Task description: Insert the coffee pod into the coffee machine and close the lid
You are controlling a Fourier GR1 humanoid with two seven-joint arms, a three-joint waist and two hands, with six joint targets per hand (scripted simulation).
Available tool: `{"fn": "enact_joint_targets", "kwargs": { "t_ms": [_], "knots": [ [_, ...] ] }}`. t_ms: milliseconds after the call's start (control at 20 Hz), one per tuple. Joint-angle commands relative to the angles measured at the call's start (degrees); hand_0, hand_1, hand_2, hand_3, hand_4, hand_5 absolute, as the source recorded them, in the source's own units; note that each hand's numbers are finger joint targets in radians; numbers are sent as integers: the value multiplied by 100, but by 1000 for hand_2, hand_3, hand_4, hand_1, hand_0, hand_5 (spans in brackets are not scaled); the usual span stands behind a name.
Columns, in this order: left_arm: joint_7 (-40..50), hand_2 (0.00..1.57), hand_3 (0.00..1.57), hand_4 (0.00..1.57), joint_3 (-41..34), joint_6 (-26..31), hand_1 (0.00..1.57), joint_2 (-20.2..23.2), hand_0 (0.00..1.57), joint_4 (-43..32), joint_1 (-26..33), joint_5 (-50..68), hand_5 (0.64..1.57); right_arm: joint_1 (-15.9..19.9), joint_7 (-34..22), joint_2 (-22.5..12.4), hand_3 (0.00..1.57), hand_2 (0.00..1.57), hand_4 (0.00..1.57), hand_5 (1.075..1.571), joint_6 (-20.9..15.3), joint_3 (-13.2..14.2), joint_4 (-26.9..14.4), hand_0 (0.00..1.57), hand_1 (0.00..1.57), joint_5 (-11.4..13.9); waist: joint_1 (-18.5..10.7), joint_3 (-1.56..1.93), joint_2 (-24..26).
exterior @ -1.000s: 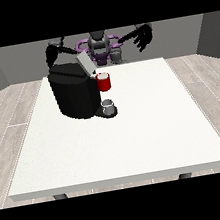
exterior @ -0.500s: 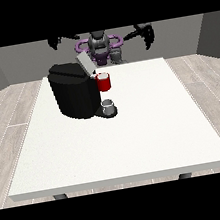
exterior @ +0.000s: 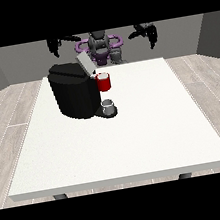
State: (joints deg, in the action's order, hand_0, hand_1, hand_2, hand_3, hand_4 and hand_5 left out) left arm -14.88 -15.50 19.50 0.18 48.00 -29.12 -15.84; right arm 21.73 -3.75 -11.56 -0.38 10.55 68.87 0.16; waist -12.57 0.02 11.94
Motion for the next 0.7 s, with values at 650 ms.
{"fn": "enact_joint_targets", "kwargs": {
  "t_ms": [650],
  "knots": [
    [799,0,0,301,905,-579,0,-13,0,2347,1098,705,1571,907,-45,249,0,0,0,1571,92,-183,-945,0,0,-165,118,-1,-764]
  ]
}}
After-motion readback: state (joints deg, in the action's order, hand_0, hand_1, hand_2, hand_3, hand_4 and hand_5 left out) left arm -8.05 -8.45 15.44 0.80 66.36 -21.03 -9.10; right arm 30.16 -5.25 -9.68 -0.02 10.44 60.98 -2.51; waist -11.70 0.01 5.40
